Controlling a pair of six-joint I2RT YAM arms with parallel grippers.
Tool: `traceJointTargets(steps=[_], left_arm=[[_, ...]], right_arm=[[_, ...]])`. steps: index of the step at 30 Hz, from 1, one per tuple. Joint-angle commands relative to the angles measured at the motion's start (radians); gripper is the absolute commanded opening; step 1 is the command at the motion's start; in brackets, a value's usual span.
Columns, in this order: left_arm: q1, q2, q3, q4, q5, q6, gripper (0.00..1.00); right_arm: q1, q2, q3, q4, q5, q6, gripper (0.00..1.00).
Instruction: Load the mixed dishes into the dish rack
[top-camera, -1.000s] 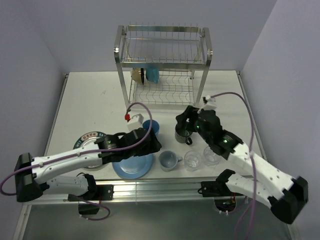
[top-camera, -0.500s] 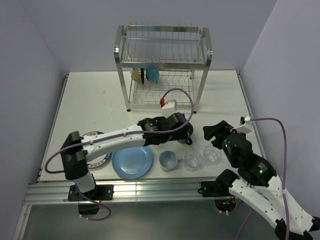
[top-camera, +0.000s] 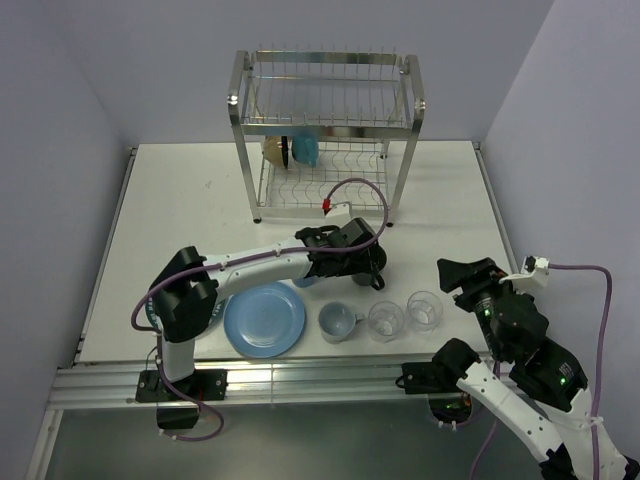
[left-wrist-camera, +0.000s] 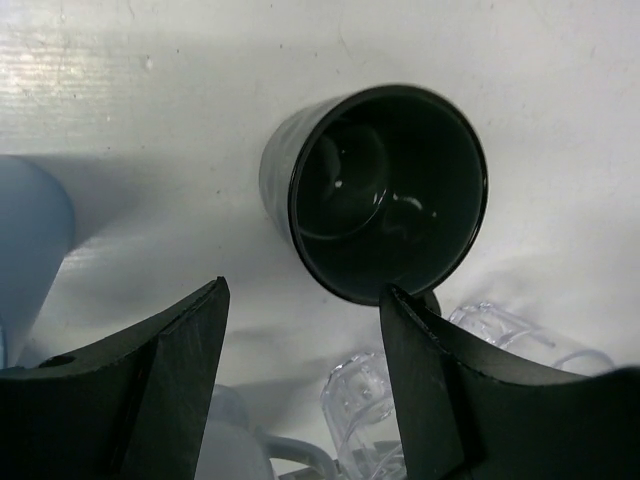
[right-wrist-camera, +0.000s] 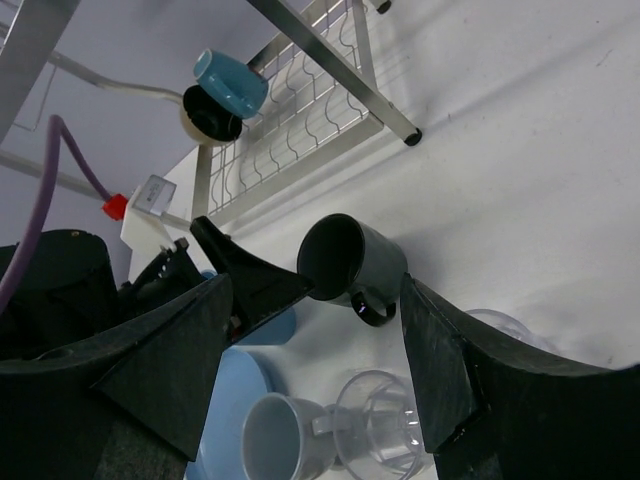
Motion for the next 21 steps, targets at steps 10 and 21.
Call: traceJointTargets(steps=[10,21], left_arm=[[0.049,0.111,0.089,0.066,0.097,0.014,0.66],[0.094,0.128,0.081,0.102,0.134,0.048,0.00]], right_arm=[[-0.002,-0.004,0.017,-0.009,0.025,-0.019,0.75],[-0.004,0.006,0.028,-0.011,0.006,-0.019,0.75]])
